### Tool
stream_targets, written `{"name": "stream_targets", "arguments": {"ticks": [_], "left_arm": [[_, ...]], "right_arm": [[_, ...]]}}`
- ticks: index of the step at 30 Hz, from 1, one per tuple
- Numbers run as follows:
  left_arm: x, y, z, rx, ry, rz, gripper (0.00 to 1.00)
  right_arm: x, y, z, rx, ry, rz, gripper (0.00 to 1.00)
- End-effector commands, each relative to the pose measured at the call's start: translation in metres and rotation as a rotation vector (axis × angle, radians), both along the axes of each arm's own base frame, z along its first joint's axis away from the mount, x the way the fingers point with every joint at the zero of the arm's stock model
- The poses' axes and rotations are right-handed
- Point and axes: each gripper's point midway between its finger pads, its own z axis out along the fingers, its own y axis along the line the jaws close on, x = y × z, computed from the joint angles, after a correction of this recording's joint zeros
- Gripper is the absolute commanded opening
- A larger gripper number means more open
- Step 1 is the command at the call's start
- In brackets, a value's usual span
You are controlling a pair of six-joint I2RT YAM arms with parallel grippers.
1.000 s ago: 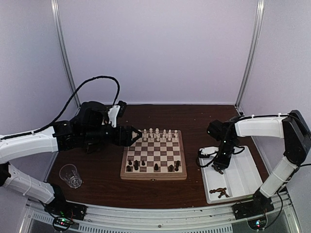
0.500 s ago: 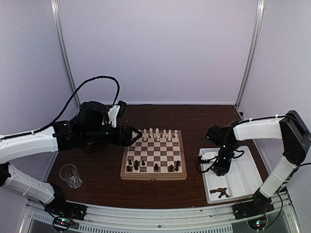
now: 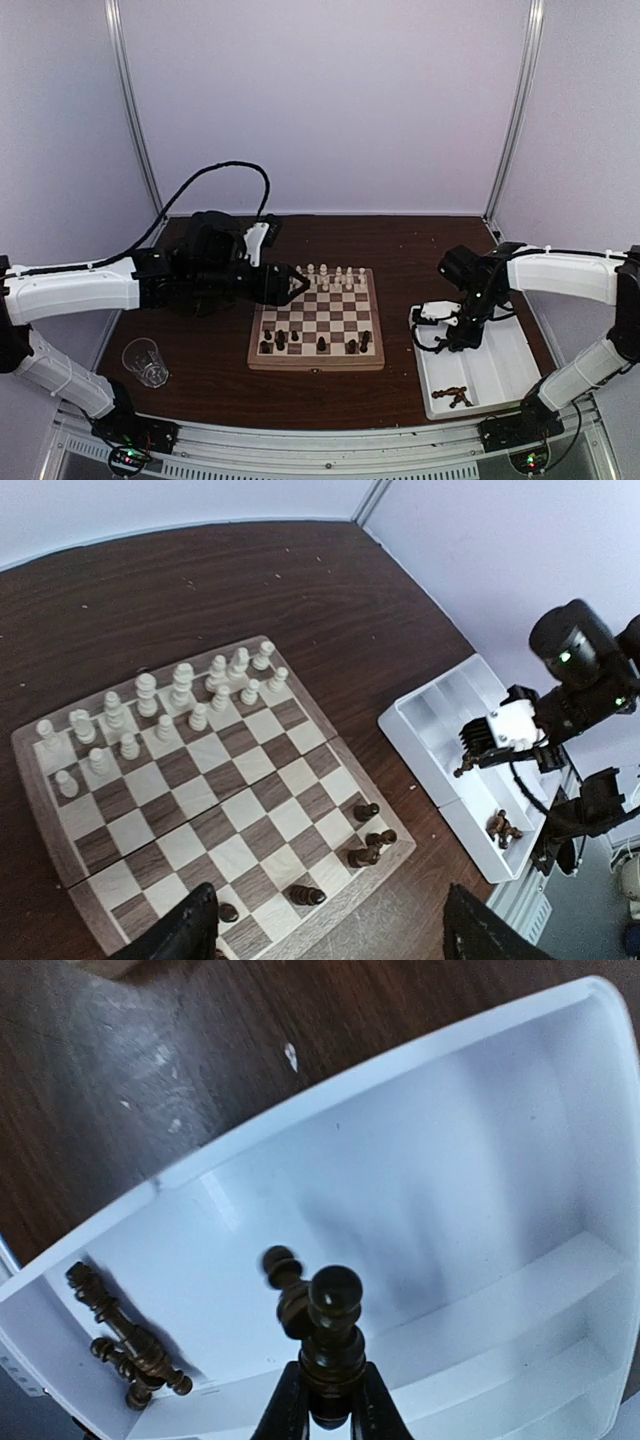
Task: Set up the chess pieces on the board
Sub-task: Pick up the chess pile from the storage box, then pass from the right arm to the left
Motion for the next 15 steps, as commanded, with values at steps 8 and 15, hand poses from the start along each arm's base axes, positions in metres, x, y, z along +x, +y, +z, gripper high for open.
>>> {"name": "stream_targets", "arguments": {"ticks": [8, 15], "left_arm": [[-0.035, -0.133, 0.006, -0.192, 0.057, -0.350, 0.67], [-0.051, -0.192, 0.014, -0.370, 0.092, -0.514, 0.67]], "right_arm": [[-0.017, 0.038, 0.092, 0.343, -0.086, 0.057, 0.01], [-0.025, 0.055, 0.124, 0.486, -0.085, 0.057, 0.01]]}}
